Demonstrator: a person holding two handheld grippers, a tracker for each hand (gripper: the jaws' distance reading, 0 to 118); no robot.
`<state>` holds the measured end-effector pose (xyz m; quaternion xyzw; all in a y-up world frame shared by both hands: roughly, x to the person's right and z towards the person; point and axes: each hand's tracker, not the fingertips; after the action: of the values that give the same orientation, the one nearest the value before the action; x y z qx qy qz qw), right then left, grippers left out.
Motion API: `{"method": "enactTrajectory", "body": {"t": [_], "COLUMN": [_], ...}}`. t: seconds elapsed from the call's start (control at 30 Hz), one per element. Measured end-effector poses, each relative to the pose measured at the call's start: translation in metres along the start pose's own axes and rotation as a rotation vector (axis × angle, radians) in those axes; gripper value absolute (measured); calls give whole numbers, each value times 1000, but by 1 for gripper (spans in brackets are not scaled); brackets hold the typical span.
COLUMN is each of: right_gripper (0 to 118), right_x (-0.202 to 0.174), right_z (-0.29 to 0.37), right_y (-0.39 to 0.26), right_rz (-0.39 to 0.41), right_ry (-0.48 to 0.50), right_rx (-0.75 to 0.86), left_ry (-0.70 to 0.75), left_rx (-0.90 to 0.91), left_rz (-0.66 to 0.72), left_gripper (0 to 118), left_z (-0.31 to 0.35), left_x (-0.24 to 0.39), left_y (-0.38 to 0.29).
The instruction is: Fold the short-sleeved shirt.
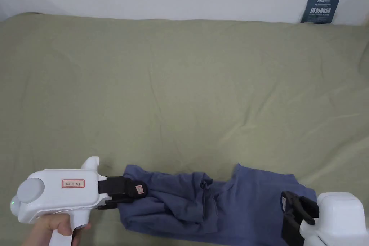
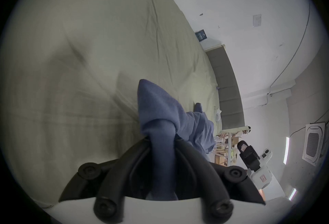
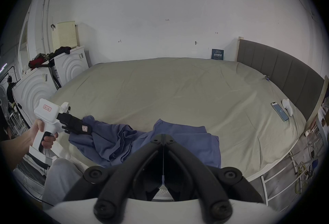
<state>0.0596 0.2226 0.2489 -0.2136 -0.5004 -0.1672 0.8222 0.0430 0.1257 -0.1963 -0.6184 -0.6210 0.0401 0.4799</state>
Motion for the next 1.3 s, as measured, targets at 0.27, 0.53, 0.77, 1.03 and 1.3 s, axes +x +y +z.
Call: {"method": "enactTrajectory", "body": {"t": [0.27, 0.53, 0.77, 1.03, 1.3], "right_gripper": [3, 3, 3, 3, 3], "right_x": [-3, -7, 4, 25, 46], "right_z": [-3, -6, 7, 17, 26], "right_y": [4, 9, 5, -3, -10], "right_rz": [5, 17, -5, -49, -86], "right_ry": [33, 70, 57, 19, -34], "right_rx": [26, 42, 55, 52, 29], "left_ry": [251, 526, 604, 704, 450], "left_rx": [153, 173, 15, -153, -253], "left_rz": [-11, -97, -307, -467, -350], "left_gripper": [12, 12, 12, 15, 112], "left_z": [112, 138, 69, -73, -146], "left_x": [13, 66, 150, 201, 202], "left_y": [8, 7, -8, -31, -38]}}
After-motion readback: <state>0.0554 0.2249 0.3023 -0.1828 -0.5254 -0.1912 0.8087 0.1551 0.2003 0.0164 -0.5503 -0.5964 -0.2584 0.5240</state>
